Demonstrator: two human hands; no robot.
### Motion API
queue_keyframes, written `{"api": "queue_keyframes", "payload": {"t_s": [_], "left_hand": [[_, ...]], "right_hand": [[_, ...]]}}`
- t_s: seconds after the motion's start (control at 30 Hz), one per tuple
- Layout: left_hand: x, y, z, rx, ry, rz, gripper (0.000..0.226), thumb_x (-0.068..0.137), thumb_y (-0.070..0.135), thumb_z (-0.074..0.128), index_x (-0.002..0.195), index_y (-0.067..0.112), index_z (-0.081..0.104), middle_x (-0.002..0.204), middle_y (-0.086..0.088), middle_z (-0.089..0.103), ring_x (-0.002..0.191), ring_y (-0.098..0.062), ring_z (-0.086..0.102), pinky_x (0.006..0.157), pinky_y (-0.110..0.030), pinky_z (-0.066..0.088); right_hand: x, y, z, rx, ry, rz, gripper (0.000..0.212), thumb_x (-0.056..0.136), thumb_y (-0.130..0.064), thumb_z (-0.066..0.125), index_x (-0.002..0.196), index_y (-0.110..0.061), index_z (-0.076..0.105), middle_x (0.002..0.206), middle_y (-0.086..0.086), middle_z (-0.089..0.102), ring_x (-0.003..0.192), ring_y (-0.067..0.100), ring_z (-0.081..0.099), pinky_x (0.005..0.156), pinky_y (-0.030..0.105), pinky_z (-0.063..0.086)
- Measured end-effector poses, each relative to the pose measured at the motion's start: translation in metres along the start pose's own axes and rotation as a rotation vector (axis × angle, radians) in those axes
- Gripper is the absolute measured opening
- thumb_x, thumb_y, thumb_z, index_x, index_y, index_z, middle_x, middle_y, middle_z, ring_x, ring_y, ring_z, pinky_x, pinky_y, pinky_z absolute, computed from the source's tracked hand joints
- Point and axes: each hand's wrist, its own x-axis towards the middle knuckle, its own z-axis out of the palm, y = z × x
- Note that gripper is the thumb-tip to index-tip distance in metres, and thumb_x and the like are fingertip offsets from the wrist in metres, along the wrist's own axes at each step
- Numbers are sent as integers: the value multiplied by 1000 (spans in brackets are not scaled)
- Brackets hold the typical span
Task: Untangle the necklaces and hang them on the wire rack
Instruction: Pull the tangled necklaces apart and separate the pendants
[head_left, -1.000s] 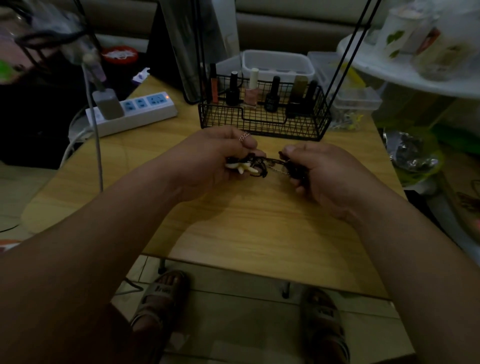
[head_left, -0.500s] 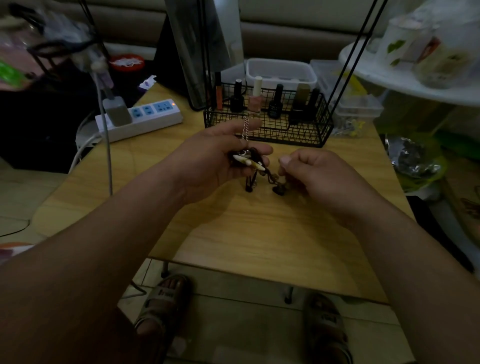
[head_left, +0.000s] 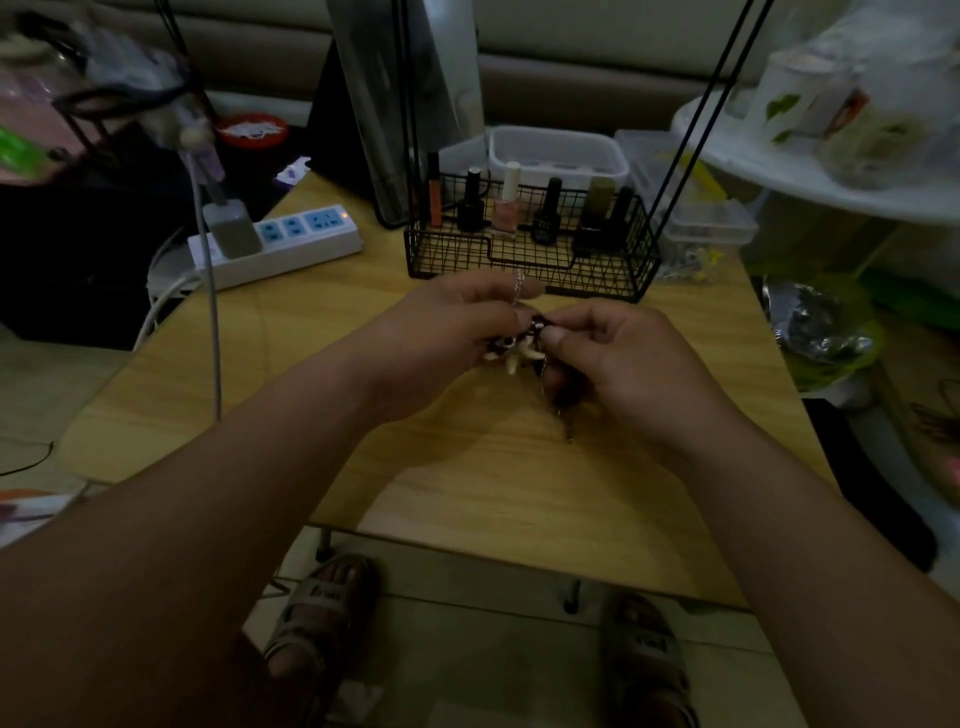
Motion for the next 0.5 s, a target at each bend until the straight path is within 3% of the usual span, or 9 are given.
{"api": "queue_keyframes", "payload": {"t_s": [0.17,0.23,0.37,0.5], "left_hand": [[-6,0,6,217,-42,-14,21,100,2,59,118,7,68,85,-4,74,71,-6,68,59,-17,50],[-7,1,5,217,12,-15,12,103,8,58,107,9,69,75,-2,70,64,-7,64,57,-21,50],[-5,0,2,123,69,-18,17,106,21,56,95,16,68,95,-16,71,89,-27,66,82,-40,49],[-3,2,1,-88,27,-57,27,108,23,48,119,2,62,126,-35,64,116,-51,65,96,-51,52]], "right_hand": [[1,-2,1,125,17,78,15,102,-29,62,100,-18,71,84,7,76,77,23,71,79,55,59],[2,-3,4,305,-2,134,17,104,-23,56,99,-12,69,86,12,74,77,26,69,69,47,56],[4,-6,3,652,-16,203,11,104,-10,53,104,-3,61,87,15,67,71,20,65,59,32,51],[5,-6,-1,752,-84,218,10,103,-8,52,99,-7,61,87,11,67,67,17,62,56,28,51]]}}
